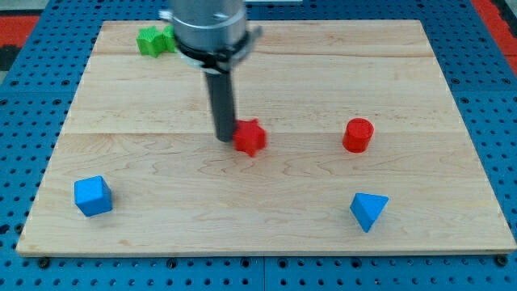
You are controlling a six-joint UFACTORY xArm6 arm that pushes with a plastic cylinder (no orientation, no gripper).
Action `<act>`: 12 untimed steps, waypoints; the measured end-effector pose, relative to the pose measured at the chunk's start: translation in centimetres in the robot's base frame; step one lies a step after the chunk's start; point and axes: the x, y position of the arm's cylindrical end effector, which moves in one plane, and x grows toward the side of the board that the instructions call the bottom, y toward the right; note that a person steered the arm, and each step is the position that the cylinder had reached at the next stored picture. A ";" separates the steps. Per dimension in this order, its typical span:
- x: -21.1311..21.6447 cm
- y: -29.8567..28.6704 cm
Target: Move the red blocks close to the blue triangle
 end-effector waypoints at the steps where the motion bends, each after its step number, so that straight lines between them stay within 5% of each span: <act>1: 2.0 9.5; 4: -3.4 15.2; 6: 4.1 17.4; 8: 2.5 25.0; 9: 6.4 22.6; 12: -0.2 21.2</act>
